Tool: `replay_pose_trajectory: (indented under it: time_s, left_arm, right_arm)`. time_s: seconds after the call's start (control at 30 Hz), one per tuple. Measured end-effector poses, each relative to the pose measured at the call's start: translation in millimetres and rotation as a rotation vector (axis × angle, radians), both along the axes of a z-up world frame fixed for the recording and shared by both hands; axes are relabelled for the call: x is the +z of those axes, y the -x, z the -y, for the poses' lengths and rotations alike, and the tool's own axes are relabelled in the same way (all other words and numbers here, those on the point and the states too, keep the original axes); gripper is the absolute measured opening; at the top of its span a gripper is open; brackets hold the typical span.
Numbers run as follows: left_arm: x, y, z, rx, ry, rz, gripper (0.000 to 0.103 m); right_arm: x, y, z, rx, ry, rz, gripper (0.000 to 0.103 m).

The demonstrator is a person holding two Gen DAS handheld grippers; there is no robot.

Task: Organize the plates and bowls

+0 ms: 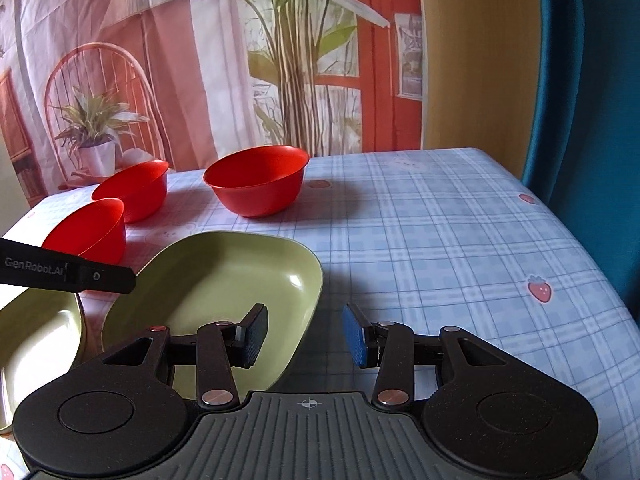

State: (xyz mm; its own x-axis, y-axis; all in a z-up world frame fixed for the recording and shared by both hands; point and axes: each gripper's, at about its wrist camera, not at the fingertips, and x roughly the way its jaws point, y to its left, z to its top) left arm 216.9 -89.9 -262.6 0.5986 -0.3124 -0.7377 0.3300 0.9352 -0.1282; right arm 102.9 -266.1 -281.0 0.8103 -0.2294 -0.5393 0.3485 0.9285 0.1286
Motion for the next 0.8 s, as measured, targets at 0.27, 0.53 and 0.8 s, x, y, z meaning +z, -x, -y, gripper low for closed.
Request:
replay_pose_trajectory:
  time_s: [0.27, 0.53, 0.8]
  left_arm:
    - [-11.8, -7.5, 9.0, -0.027, -0.022, -0.036, 0.028]
    - [-17.6, -3.5, 15.1, -0.058, -0.032, -0.035, 0.027]
    - [-17.8, 4.4, 13.9, -0.07, -0.014, -0.032, 0.027]
  right_arm:
    - [-10.2, -6.1, 7.1, 0.003, -0.053, -0.025, 0.038]
    - [-13.9, -6.5, 6.6, 0.04, -0.087, -0.016, 0.035]
    - [-11.5, -5.1, 1.2, 0.051, -0.075, -0.011, 0.032]
